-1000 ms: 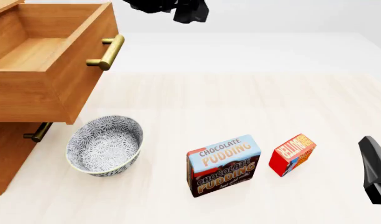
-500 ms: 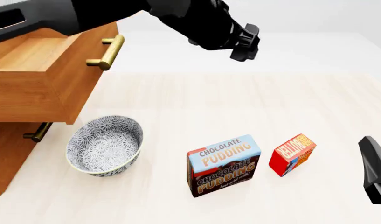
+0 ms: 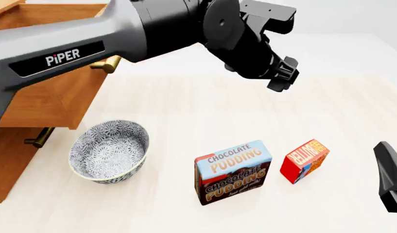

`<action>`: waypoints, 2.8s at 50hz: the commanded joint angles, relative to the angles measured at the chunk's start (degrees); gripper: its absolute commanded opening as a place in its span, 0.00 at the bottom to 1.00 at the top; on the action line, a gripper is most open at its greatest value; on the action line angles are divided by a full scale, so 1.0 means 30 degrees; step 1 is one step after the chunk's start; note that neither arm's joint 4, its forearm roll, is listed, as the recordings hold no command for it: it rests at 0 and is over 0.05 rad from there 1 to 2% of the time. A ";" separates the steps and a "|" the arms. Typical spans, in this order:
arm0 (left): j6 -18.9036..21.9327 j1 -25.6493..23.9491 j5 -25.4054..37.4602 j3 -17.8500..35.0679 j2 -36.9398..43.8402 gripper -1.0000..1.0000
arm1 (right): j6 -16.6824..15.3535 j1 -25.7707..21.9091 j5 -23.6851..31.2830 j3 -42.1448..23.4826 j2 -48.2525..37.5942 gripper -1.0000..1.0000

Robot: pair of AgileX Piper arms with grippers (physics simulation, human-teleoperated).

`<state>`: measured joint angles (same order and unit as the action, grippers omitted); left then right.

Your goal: Put the butter at the back in the top drawer of the cabinet and close it.

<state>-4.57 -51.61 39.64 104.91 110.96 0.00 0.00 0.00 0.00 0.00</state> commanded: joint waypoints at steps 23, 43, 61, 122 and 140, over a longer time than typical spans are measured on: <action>-0.0815 -0.1327 0.0540 0.2096 0.3281 1.00 | 0.0000 0.0000 0.0000 0.0000 0.0000 1.00; -0.1314 -0.1866 0.0595 0.3100 0.5020 1.00 | 0.0000 0.0000 0.0000 0.0000 0.0000 1.00; -0.1631 -0.2170 0.0810 0.4222 0.6462 1.00 | 0.0000 0.0000 0.0000 0.0000 0.0000 1.00; -0.2526 -0.2974 0.0750 0.5757 0.9295 1.00 | 0.0000 0.0000 0.0000 0.0000 0.0000 1.00; -0.2705 -0.3100 0.0574 0.5723 0.9751 1.00 | 0.0000 0.0000 0.0000 0.0000 0.0000 1.00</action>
<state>-12.47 -60.76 41.65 122.13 139.54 0.00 0.00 0.00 0.00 0.00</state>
